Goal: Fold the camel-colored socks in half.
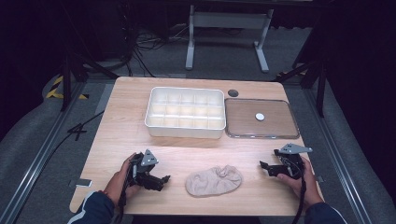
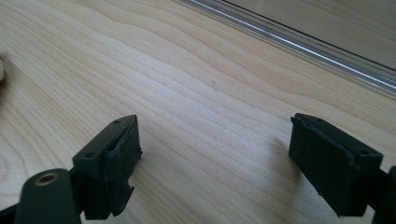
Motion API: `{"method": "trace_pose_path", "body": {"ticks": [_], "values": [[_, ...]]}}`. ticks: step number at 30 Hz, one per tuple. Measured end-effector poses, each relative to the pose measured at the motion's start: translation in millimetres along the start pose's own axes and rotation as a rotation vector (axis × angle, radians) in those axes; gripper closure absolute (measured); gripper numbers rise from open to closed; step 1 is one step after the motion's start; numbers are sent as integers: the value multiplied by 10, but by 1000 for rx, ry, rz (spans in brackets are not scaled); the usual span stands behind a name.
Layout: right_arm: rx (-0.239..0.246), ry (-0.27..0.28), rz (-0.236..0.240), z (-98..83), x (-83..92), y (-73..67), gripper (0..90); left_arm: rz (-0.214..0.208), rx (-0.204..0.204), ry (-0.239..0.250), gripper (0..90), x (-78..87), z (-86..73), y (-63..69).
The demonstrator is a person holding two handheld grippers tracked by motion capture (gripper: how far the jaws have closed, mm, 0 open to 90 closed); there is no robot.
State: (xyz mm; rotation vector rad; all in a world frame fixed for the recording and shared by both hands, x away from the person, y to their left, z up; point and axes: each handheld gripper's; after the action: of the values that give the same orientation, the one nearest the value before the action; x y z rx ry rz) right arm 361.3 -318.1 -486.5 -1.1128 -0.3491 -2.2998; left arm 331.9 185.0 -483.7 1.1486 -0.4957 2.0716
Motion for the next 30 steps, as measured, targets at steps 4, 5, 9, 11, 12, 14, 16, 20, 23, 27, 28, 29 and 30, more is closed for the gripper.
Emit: {"method": "trace_pose_path", "body": {"ticks": [4, 5, 9, 11, 12, 14, 16, 20, 23, 27, 28, 29, 30], "values": [[1, 0, 1, 0, 0, 2, 168, -15, -23, -3, 0, -1, 5, -29], [0, 0, 1, 0, 0, 1, 168, -16, -26, -3, 0, 0, 5, -32], [-10, -1, -6, -4, 2, -9, 168, -17, -27, 0, 0, 0, -1, -35], [-14, -1, -9, -8, 6, -12, 168, -23, -21, 1, 0, 0, -5, -30], [-12, 0, -10, -11, 8, -10, 168, -20, -32, 1, 1, 9, -16, -31], [-3, -4, -8, -17, 14, -7, 168, -32, -35, 7, 3, 17, -42, -18], [-6, -5, -6, -18, 19, -10, 168, -29, -42, 4, 3, 28, -51, -16], [-8, -9, -4, -22, 28, -13, 171, -40, -60, 2, 3, 28, -49, -32], [-8, -12, 0, -27, 40, -10, 204, -48, -70, 3, 2, 24, -44, -45], [-11, 18, 51, -17, 91, -31, 340, -57, -72, 6, 3, 19, -44, -49], [2, 28, 53, -3, 110, -55, 368, -58, -73, 6, 3, 19, -44, -49], [10, 36, 52, 10, 126, -78, 397, -58, -72, 6, 3, 18, -44, -49], [19, 48, 59, 26, 145, -112, 420, -57, -72, 6, 3, 19, -44, -49]]}}
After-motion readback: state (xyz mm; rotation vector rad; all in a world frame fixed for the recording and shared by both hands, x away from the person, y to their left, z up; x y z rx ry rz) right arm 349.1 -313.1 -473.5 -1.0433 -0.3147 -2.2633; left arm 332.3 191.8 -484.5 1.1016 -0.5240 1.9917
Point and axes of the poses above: each handheld gripper's, and its own axes: x roughly backward along the jaws, z roughly out of its top, y roughly to its right, and after that the axes turned 9 degrees about -y, right-handed
